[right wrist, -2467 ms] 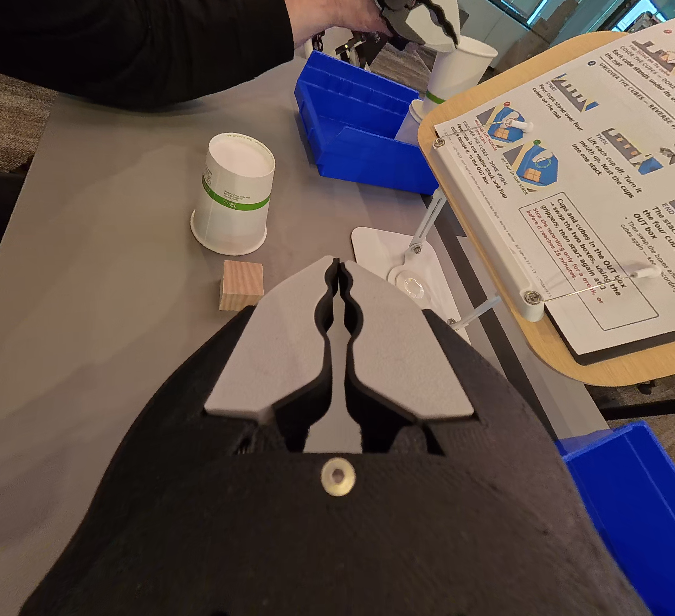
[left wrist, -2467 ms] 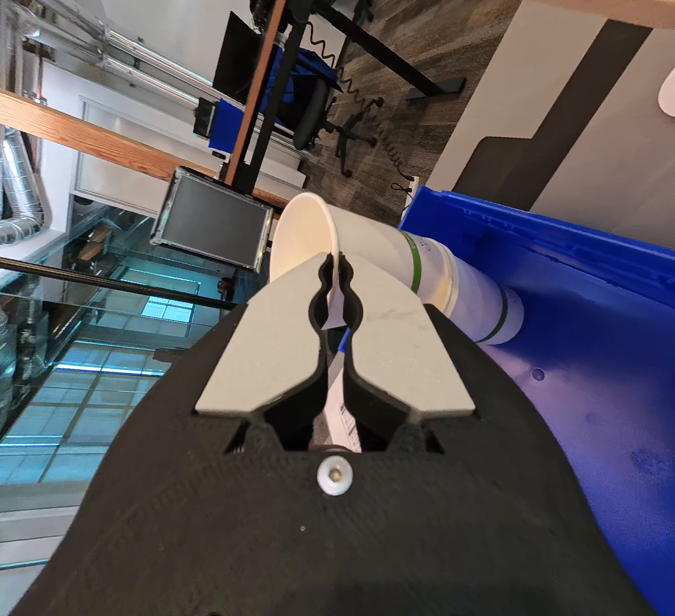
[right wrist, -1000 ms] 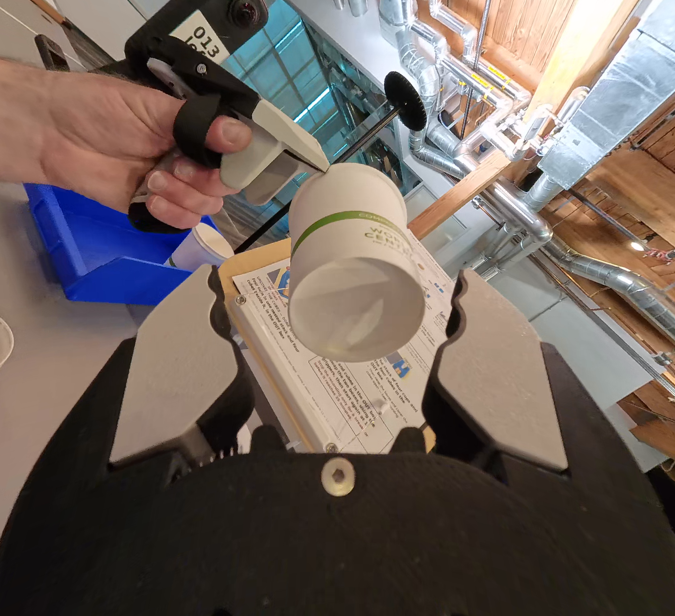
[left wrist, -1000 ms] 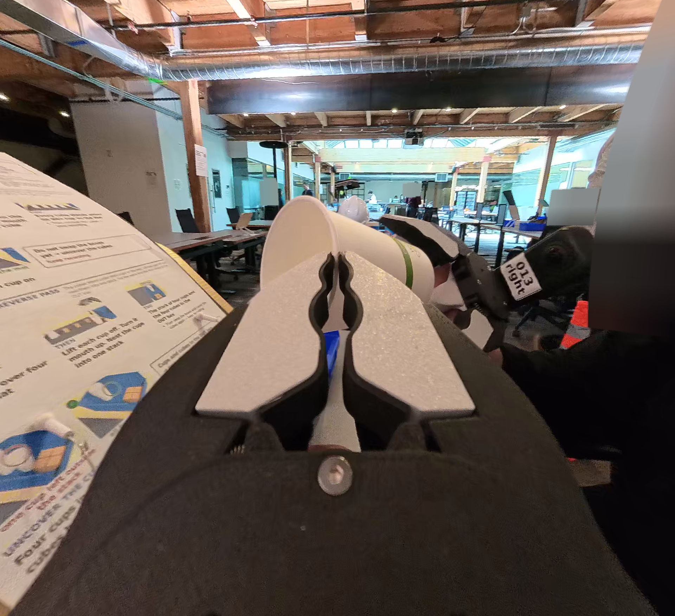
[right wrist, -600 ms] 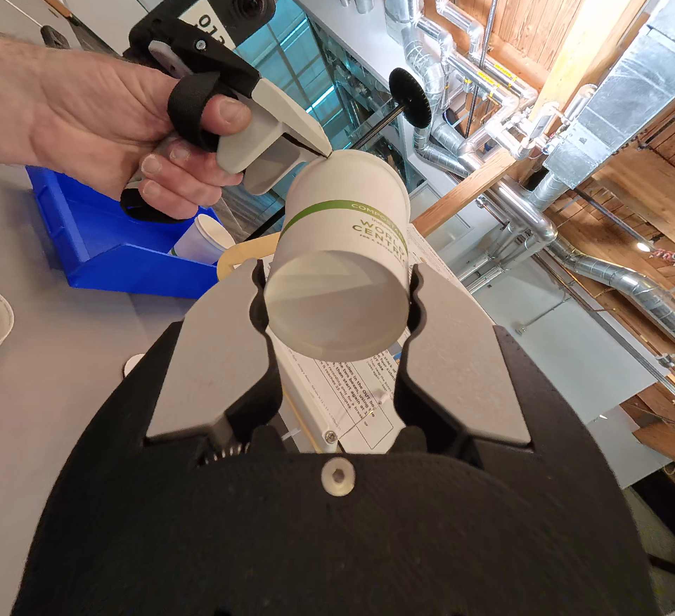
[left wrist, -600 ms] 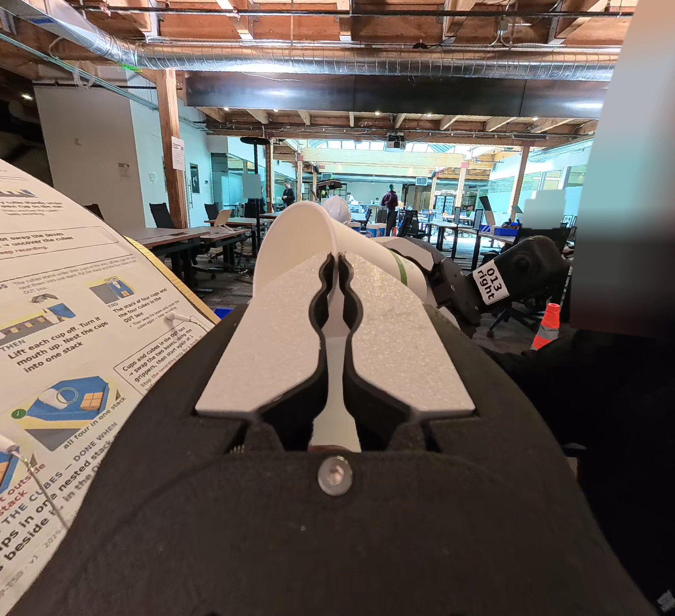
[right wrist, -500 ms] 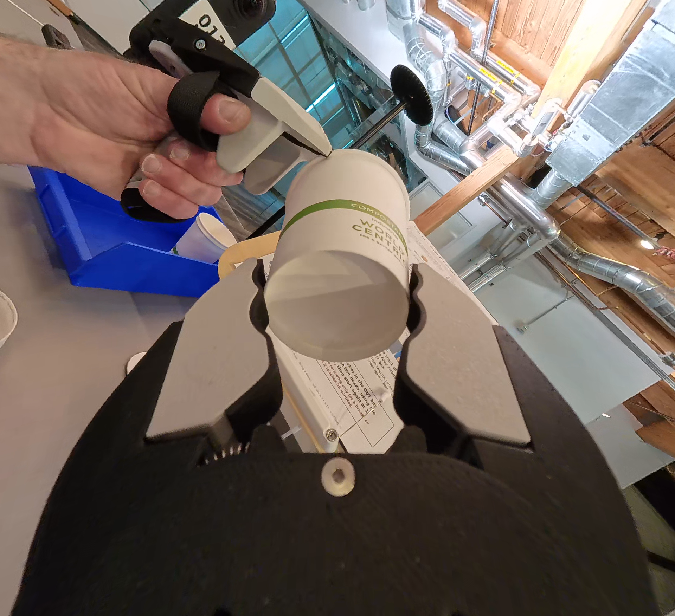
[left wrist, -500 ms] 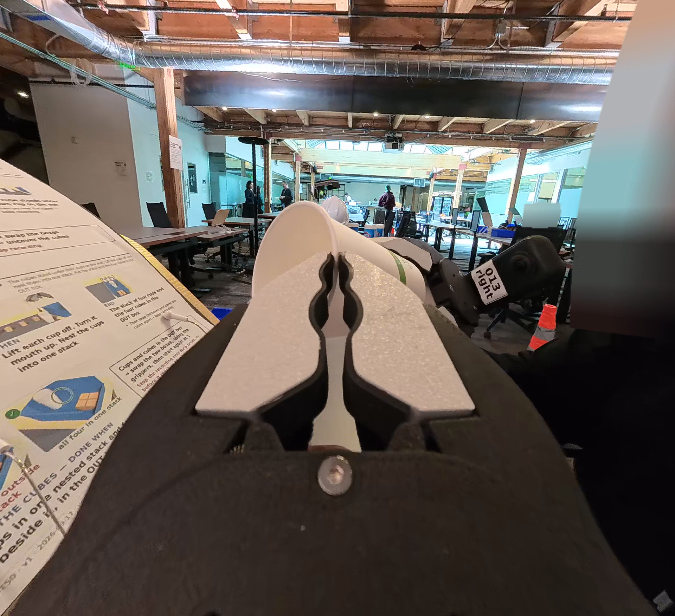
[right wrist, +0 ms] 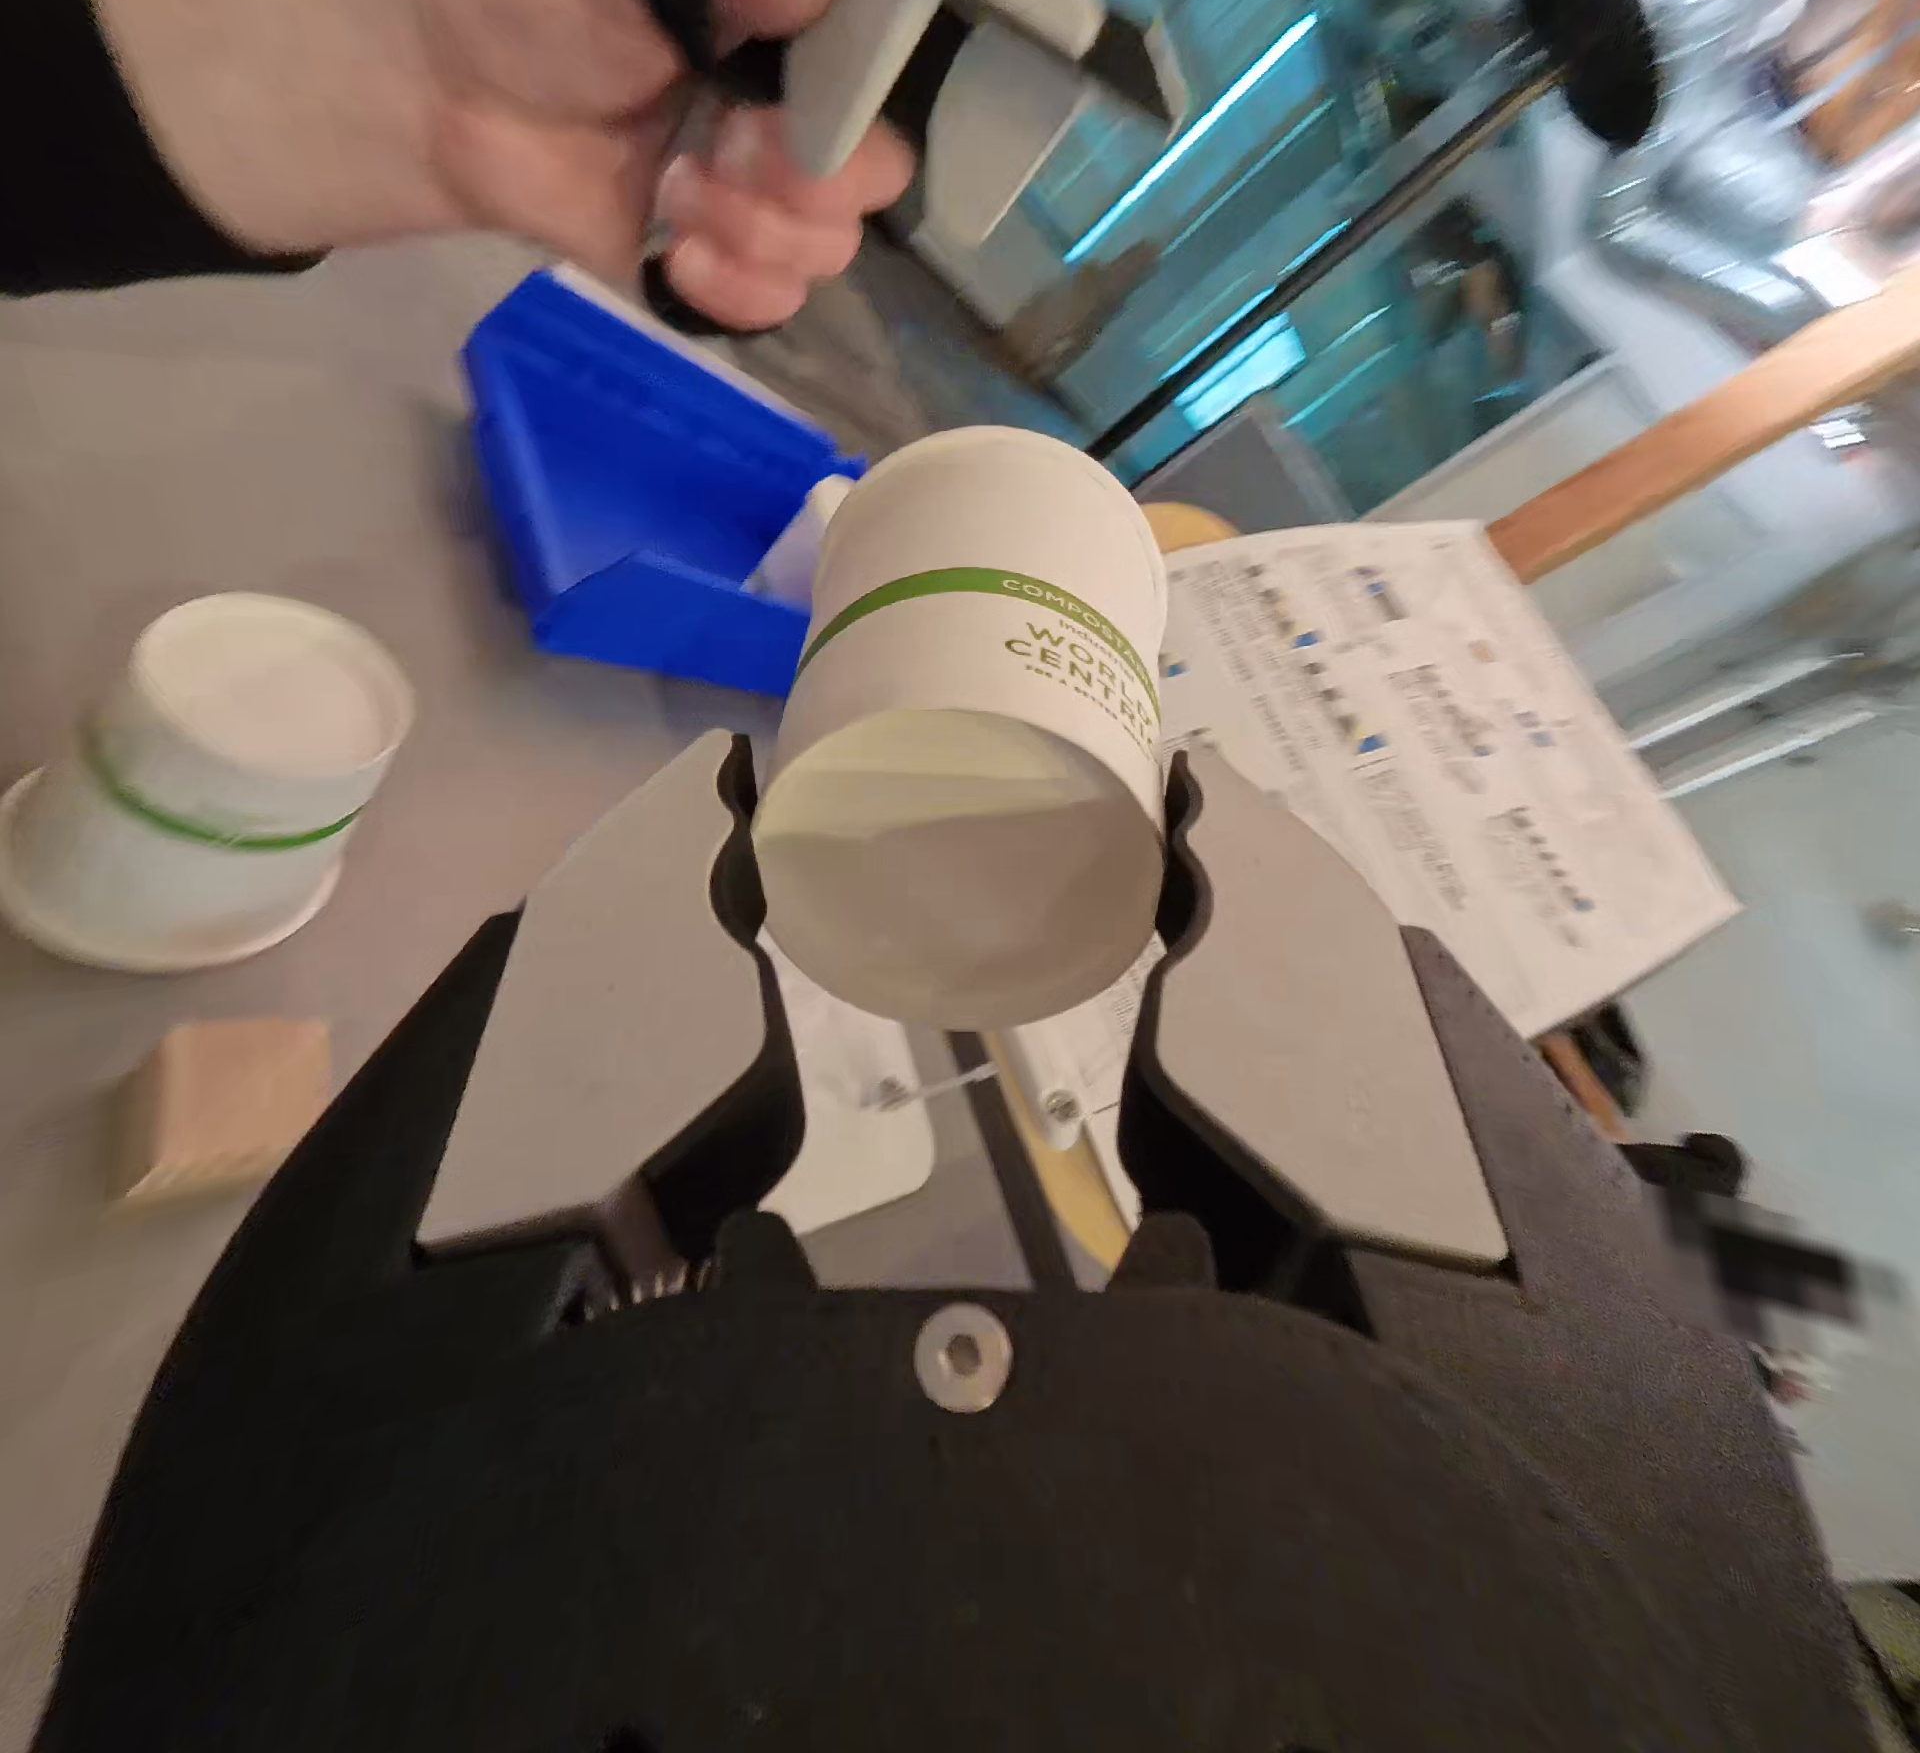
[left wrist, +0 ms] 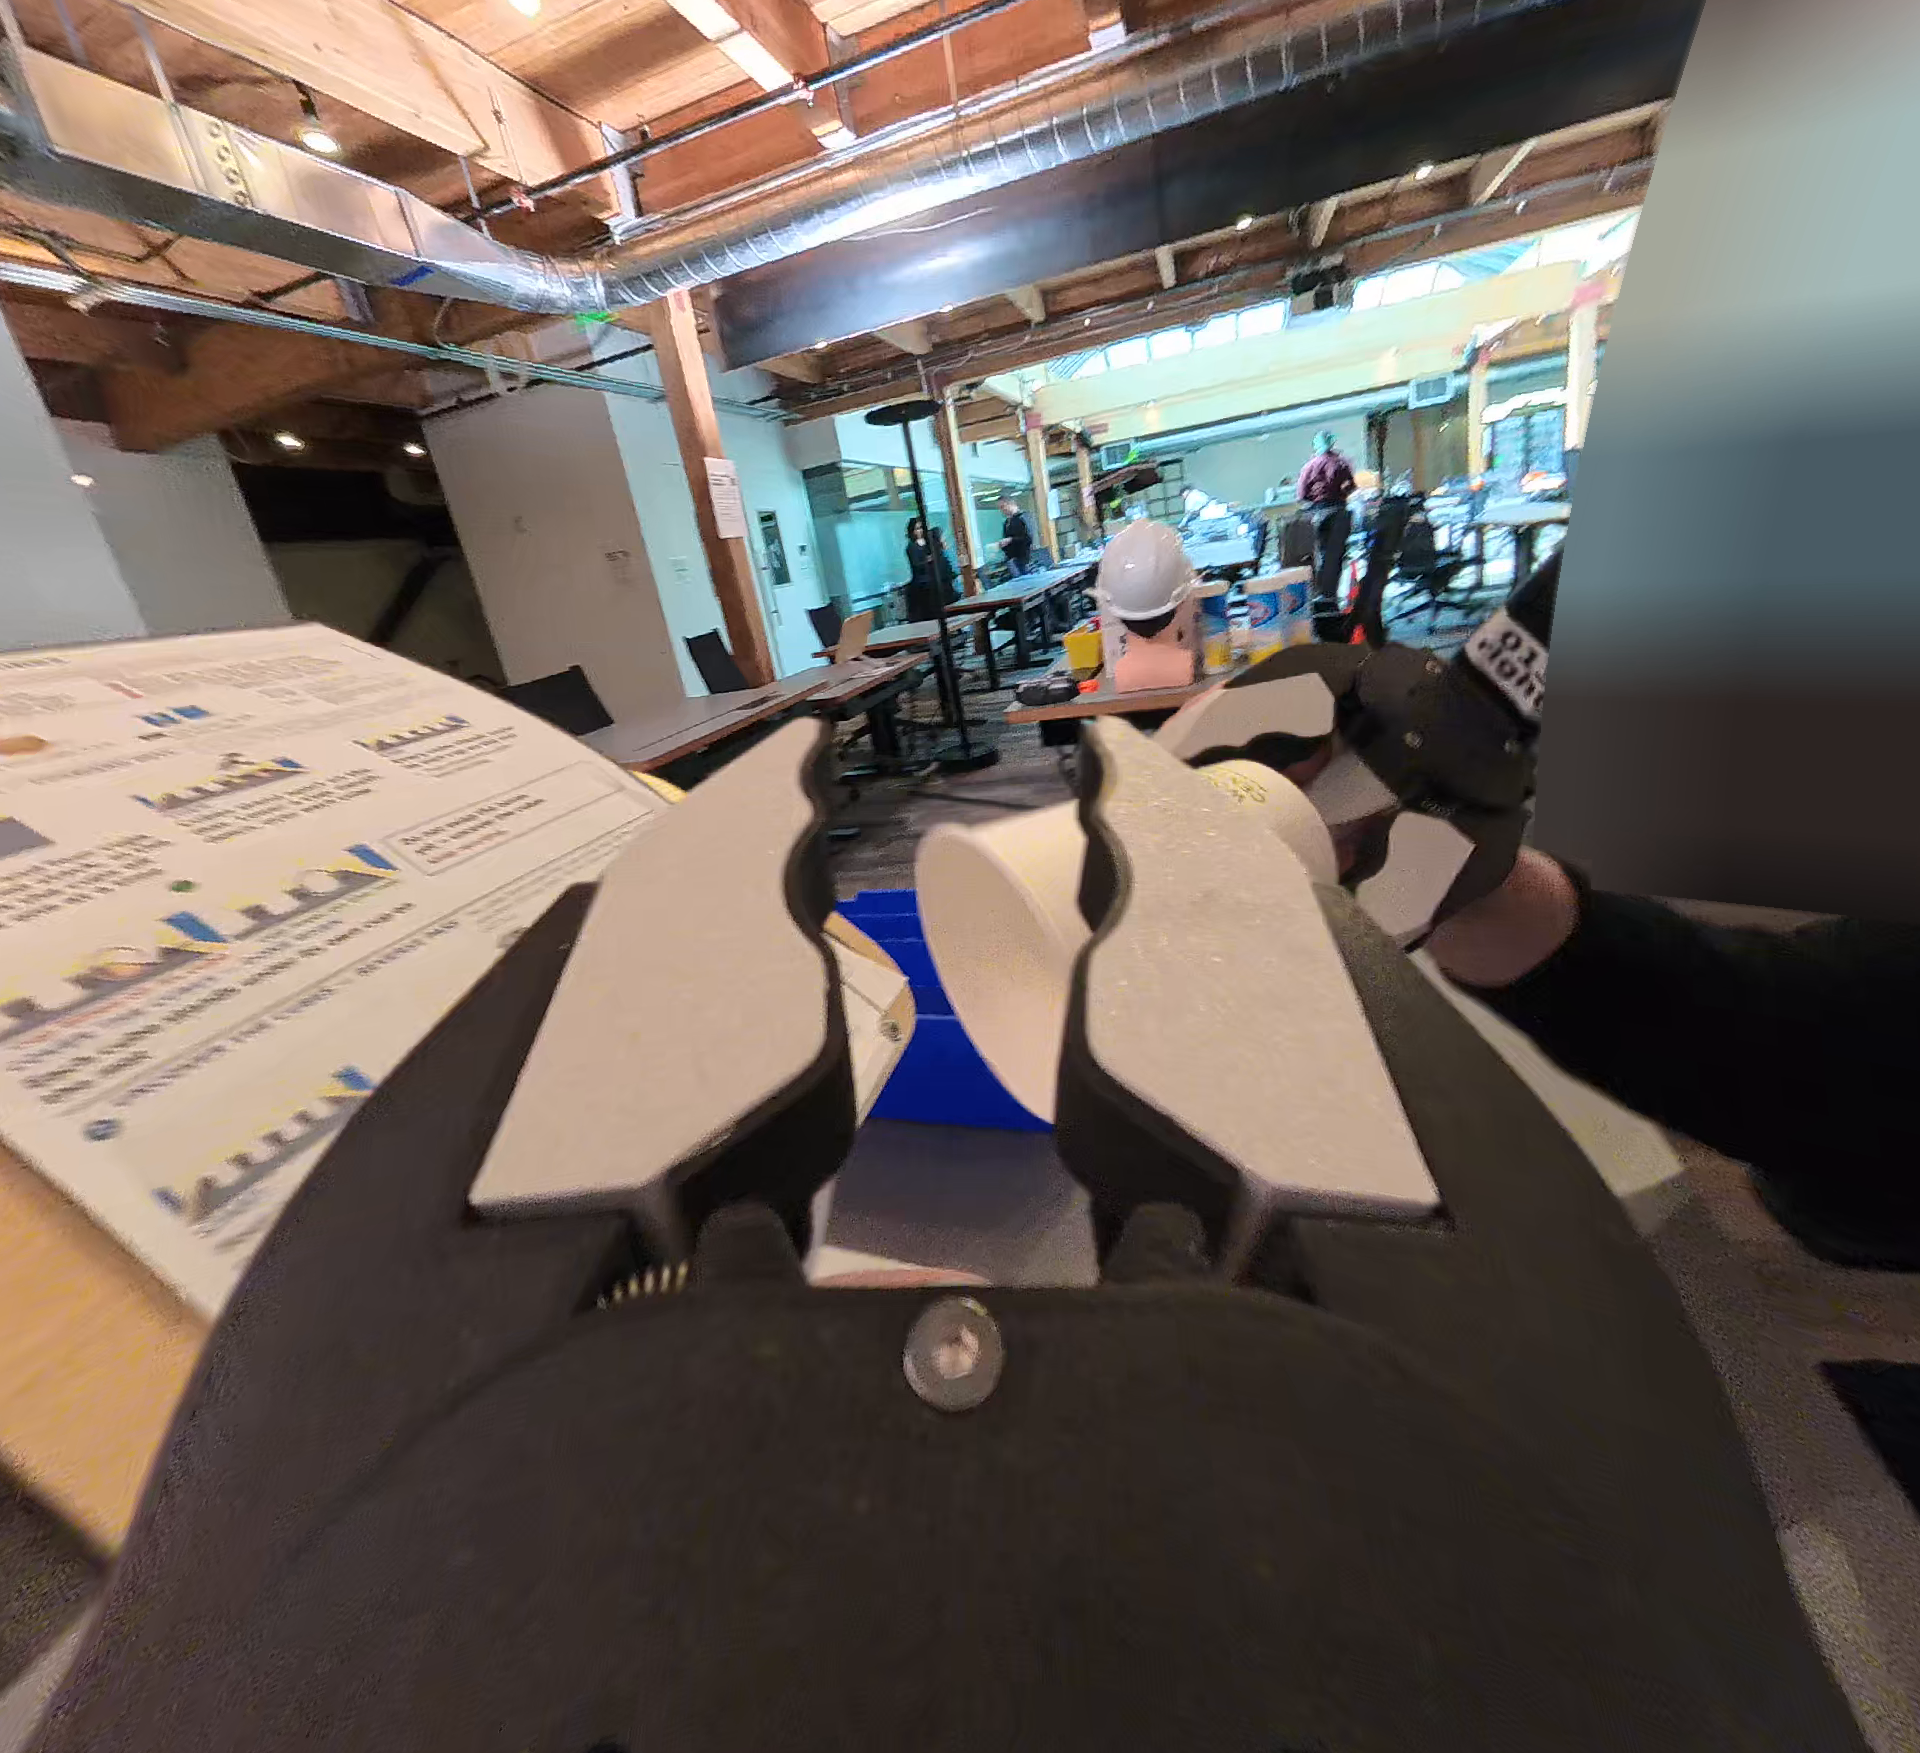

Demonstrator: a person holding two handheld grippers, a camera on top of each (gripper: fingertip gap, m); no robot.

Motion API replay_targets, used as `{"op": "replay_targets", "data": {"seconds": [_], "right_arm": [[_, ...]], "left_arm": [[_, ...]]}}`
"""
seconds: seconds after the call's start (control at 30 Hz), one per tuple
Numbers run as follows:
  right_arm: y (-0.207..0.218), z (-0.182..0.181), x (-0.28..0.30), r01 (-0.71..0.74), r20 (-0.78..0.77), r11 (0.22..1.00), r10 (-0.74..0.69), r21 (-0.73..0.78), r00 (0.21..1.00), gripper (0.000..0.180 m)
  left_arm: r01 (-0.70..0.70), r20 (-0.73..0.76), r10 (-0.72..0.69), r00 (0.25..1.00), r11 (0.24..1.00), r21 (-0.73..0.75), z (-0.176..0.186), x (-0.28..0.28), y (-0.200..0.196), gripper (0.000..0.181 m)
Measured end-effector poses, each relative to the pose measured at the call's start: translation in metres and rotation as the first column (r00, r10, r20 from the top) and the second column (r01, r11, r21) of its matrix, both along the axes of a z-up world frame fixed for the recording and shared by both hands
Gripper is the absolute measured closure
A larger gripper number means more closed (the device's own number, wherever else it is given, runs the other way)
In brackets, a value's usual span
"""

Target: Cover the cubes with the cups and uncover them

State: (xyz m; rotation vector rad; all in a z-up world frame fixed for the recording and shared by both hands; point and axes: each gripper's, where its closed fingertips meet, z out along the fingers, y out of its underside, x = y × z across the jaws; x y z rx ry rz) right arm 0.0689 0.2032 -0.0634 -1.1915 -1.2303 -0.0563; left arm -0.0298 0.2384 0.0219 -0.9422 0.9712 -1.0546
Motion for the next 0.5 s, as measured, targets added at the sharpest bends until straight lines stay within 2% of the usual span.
{"op": "replay_targets", "data": {"seconds": [0.03, 0.07, 0.13, 0.3, 0.5], "right_arm": [[-0.002, -0.006, 0.000, -0.019, 0.039, 0.999, 0.021, -0.045, 0.999, 0.104], [-0.004, -0.011, 0.000, -0.037, 0.078, 0.996, 0.044, -0.087, 0.996, 0.104], [-0.009, -0.023, -0.002, -0.064, 0.164, 0.982, 0.093, -0.176, 0.982, 0.104], [-0.027, -0.060, -0.008, -0.090, 0.386, 0.915, 0.253, -0.393, 0.887, 0.104], [-0.043, -0.113, -0.005, 0.038, 0.552, 0.774, 0.414, -0.632, 0.724, 0.104]], "left_arm": [[-0.028, -0.003, 0.028, 1.000, 0.999, 0.026, 0.003, -0.005, 0.001, 0.146], [-0.051, 0.000, 0.051, 0.999, 0.998, 0.048, 0.005, -0.011, 0.001, 0.154], [-0.085, -0.007, 0.086, 0.996, 0.993, 0.085, 0.009, -0.020, 0.001, 0.181], [-0.155, -0.031, 0.159, 0.987, 0.982, 0.110, 0.014, -0.035, 0.005, 0.181], [-0.200, -0.069, 0.213, 0.975, 0.967, 0.159, 0.014, -0.039, 0.004, 0.181]]}}
